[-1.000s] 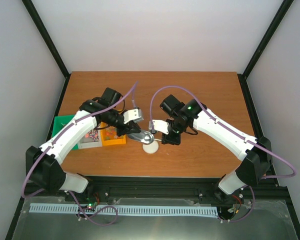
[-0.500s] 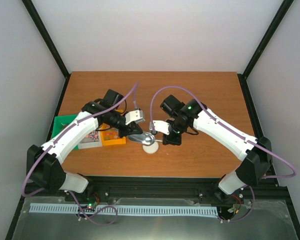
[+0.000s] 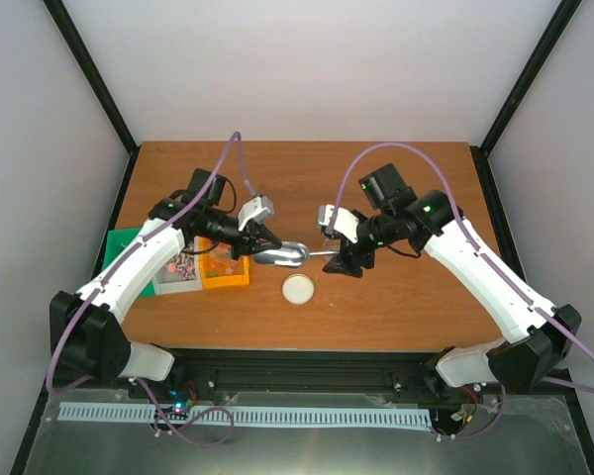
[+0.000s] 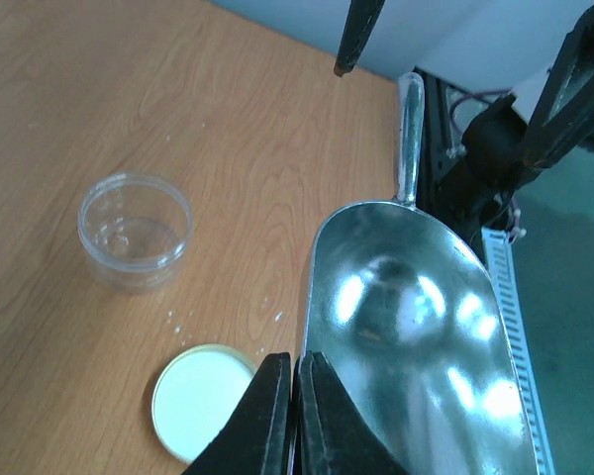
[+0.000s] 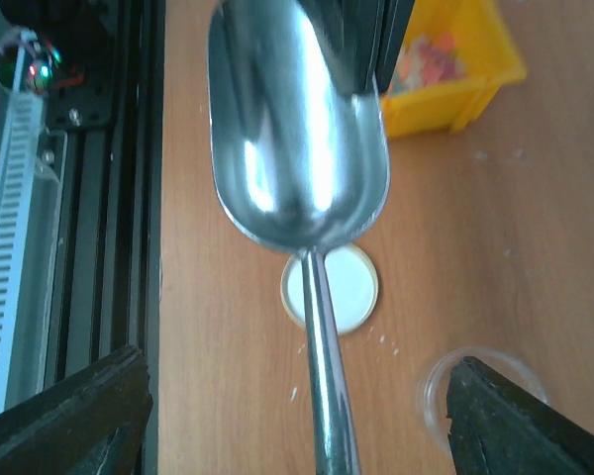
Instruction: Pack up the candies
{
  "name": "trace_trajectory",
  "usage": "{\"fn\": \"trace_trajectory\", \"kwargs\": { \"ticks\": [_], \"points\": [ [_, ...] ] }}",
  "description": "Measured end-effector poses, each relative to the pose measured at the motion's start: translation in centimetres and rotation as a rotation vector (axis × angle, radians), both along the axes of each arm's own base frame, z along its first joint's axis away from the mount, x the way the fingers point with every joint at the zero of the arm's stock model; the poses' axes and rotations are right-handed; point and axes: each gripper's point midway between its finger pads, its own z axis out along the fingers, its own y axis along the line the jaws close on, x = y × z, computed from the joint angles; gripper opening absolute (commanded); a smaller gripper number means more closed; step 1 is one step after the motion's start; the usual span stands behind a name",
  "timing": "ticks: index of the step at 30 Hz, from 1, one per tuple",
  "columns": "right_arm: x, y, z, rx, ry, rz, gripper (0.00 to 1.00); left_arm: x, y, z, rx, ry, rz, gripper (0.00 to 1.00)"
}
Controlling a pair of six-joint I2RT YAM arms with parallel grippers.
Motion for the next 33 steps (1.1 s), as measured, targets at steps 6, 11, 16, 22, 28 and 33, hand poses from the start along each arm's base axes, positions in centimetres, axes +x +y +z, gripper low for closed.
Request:
{"fn": "trace_trajectory", "kwargs": {
  "ticks": [6,11,16,22,28,33],
  "points": [
    [0.2,1.3,3.4,0.152,-0.023,0.021,0.67,0.0,-0.3,2.1,-0.108,0.010,0.016,0.01],
    [0.0,1.9,4.6,0.228,0.002,0.041,0.53,-0.5,-0.4,3.7,-0.176,-0.010,0.018,0.01],
    [-0.1,2.0,4.9,0.250,0.011,0.048,0.45,-0.6,-0.5,4.1,-0.201,-0.014,0.013,0.01],
    [-0.1,2.0,4.7,0.258,0.035,0.040,0.37,-0.8,-0.4,4.2,-0.216,0.004,0.010,0.01],
    [-0.1,2.0,4.7,0.266,0.046,0.038,0.29,-0.9,-0.5,4.5,-0.229,0.011,0.003,0.01],
    [0.0,1.9,4.9,0.279,0.052,0.037,0.17,-1.0,-0.5,4.5,-0.230,0.013,0.002,0.01]
  ]
}}
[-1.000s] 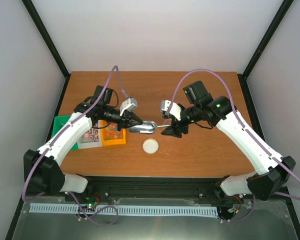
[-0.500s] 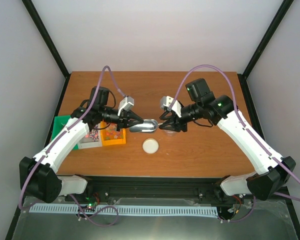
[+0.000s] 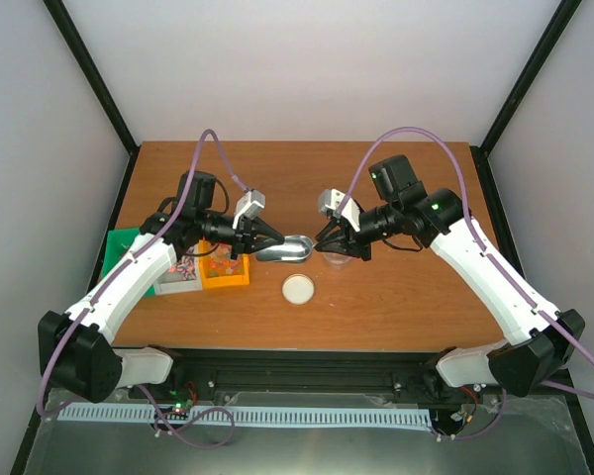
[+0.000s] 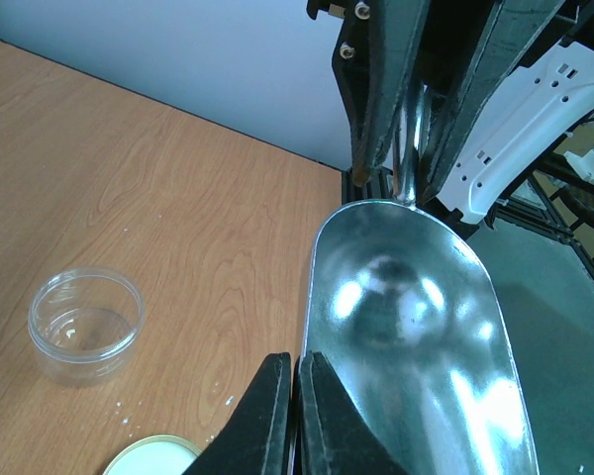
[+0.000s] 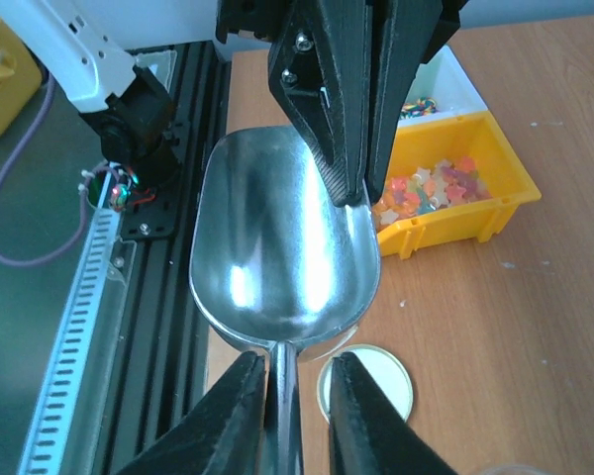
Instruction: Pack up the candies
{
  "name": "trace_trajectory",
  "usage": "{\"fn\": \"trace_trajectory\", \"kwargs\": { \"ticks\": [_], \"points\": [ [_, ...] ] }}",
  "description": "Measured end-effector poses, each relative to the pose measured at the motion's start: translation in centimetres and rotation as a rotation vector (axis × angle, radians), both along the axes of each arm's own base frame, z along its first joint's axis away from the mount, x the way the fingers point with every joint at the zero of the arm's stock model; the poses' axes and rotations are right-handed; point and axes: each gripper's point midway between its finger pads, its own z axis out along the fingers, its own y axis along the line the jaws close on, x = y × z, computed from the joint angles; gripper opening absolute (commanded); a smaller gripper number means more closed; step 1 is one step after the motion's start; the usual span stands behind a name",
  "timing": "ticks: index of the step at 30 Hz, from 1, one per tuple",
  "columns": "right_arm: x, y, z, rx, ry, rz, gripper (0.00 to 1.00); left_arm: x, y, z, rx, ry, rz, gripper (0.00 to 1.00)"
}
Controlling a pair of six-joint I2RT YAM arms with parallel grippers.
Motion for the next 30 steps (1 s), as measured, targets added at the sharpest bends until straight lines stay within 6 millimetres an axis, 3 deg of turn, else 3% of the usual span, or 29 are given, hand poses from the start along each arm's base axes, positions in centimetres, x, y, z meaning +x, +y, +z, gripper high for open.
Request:
{"fn": "trace_trajectory", "kwargs": {
  "ticks": [4,10,17,30],
  "points": [
    [-0.28,0.11,0.18,0.013,0.010,0.013,0.12,0.02,0.00,0.00,0.000,0.000,0.001,0.01],
    [-0.55,0.09,0.16,0.015,0.017,0.024,0.23,-0.03,-0.01,0.04,-0.004,0.000,-0.003,0.01],
    [-0.44,-0.18,0.05,0.011,0.024,0.017,0.16,0.00,0.01,0.06,-0.005,0.000,-0.002,0.01],
    [-0.63,-0.32,-0.15,0.018,0.047,0.023,0.16,0.05,-0.09,0.44,-0.020,-0.013,-0.009,0.01]
  ]
}}
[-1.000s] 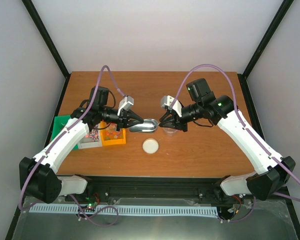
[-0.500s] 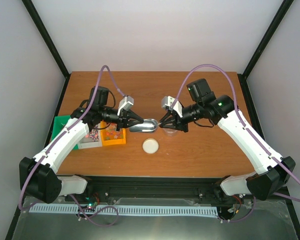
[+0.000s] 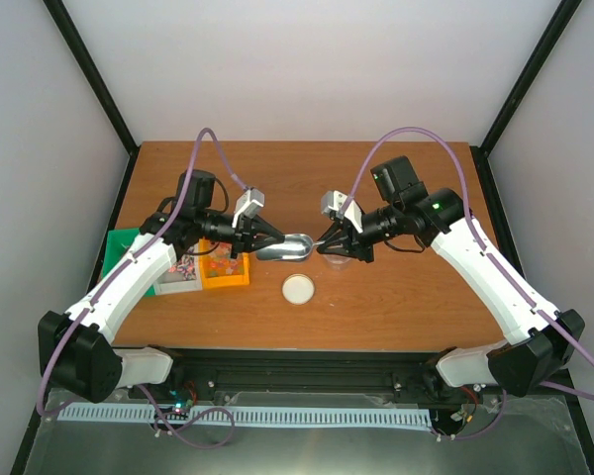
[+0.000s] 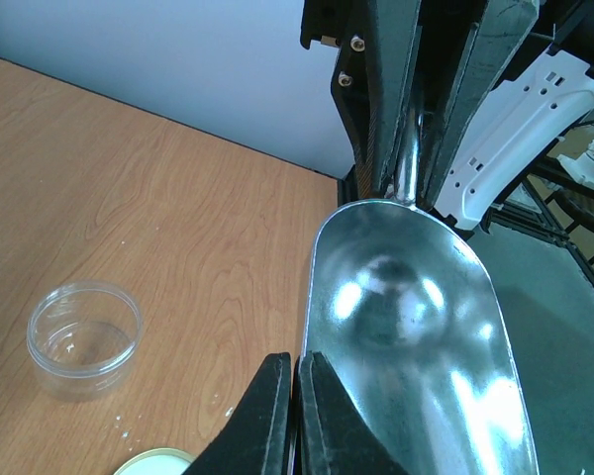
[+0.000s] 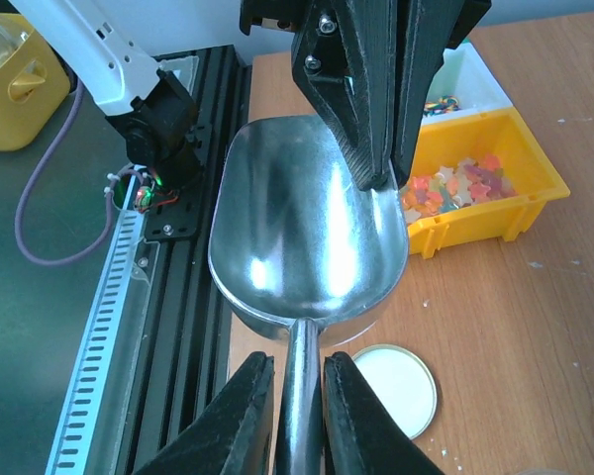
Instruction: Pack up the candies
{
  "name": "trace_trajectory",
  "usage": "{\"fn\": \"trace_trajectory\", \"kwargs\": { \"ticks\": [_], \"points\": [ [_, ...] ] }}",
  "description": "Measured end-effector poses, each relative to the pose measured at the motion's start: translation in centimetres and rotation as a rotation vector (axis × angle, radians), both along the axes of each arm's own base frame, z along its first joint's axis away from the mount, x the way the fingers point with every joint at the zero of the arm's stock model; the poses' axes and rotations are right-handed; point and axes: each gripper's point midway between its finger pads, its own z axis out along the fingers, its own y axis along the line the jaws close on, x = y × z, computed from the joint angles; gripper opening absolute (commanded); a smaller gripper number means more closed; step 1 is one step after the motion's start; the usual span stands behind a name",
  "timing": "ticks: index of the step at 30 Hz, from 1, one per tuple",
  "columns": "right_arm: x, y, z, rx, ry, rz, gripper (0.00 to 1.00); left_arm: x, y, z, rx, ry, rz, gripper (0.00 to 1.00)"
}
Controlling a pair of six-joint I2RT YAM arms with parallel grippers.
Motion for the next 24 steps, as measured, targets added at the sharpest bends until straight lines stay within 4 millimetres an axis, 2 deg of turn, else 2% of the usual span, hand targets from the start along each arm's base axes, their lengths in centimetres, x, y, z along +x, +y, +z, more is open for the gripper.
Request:
{"fn": "trace_trajectory", "kwargs": {
  "ticks": [5,9,15,23,24],
  "points": [
    [-0.09,0.04,0.05,0.004,0.004,0.003,0.12,-0.03,-0.03,0.06,-0.005,0.002,-0.003,0.01],
    [-0.08,0.04,0.04,0.004,0.005,0.003,0.16,-0.09,-0.03,-0.02,-0.006,0.008,-0.005,0.01],
    [-0.17,0.17,0.28,0.017,0.011,0.008,0.14,-0.14,-0.04,-0.19,-0.007,0.011,-0.007,0.01],
    [-0.12,0.22,0.30,0.021,0.017,0.008,0.03,-0.18,-0.02,-0.24,-0.008,0.014,-0.008,0.01],
    [-0.10,0.22,0.29,0.022,0.019,0.007,0.03,-0.17,-0.01,-0.24,-0.008,0.015,-0.008,0.04]
  ]
}}
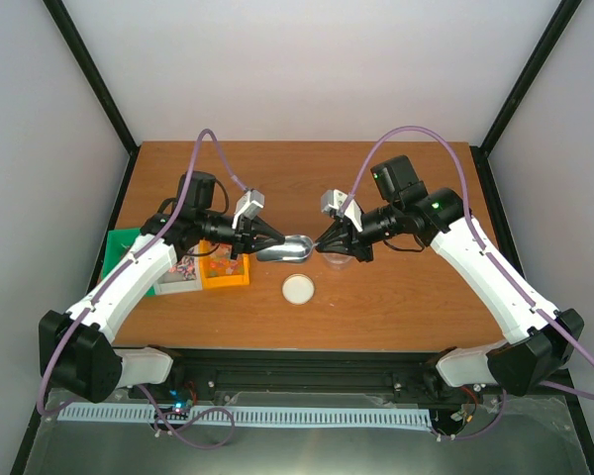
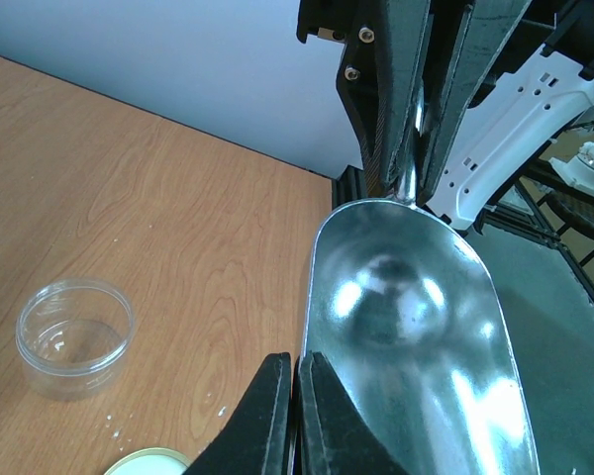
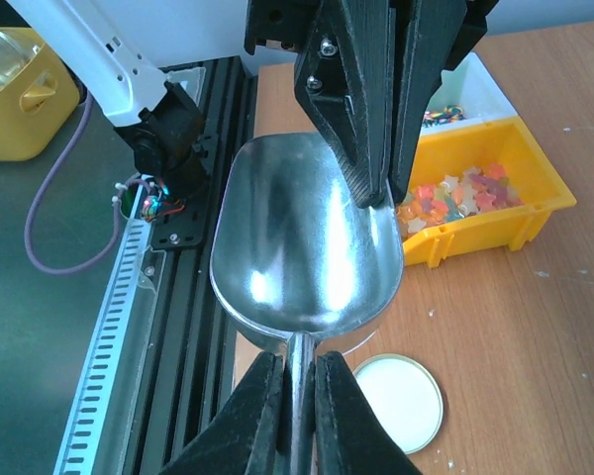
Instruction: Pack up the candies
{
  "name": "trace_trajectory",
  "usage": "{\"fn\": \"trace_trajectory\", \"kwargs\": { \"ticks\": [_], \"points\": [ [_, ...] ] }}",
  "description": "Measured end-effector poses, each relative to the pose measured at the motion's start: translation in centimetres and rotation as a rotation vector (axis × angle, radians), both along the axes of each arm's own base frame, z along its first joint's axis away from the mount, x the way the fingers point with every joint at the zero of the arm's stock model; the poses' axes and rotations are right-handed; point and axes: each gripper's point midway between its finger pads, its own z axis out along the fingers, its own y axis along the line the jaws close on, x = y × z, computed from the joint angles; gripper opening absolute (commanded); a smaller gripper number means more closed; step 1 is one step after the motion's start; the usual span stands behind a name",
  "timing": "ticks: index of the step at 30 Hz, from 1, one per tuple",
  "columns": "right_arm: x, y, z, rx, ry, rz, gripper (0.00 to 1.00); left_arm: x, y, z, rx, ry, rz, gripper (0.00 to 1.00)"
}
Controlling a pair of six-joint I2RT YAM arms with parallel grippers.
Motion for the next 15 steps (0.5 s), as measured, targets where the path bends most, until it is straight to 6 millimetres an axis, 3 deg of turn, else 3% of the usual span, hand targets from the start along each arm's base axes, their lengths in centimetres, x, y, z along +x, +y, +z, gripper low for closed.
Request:
{"fn": "trace_trajectory", "kwargs": {
  "ticks": [2,4,5,8,9,10,15],
  "points": [
    [0.1,0.0,0.0,0.001,-0.002,-0.001,0.03,0.0,0.0,0.0,0.001,0.000,0.001,0.25],
    [0.1,0.0,0.0,0.001,-0.001,-0.003,0.03,0.2,0.0,-0.2,0.010,-0.008,0.011,0.66],
    [0.1,0.0,0.0,0.001,0.000,-0.005,0.03,0.3,0.1,-0.3,0.024,-0.004,0.022,0.74],
    [0.4,0.0,0.0,0.000,-0.002,-0.015,0.03,1.0,0.6,-0.5,0.089,-0.013,0.059,0.82],
    [0.5,0.0,0.0,-0.002,-0.004,-0.019,0.03,1.4,0.8,-0.4,0.112,-0.027,0.067,0.93],
    [0.6,-0.1,-0.1,-0.004,-0.005,-0.025,0.03,1.8,1.1,-0.2,0.130,-0.044,0.076,0.96],
    [1.5,-0.4,-1.1,-0.030,-0.006,-0.064,0.03,5.2,4.6,-1.1,0.265,-0.093,0.163,0.96]
  ]
}}
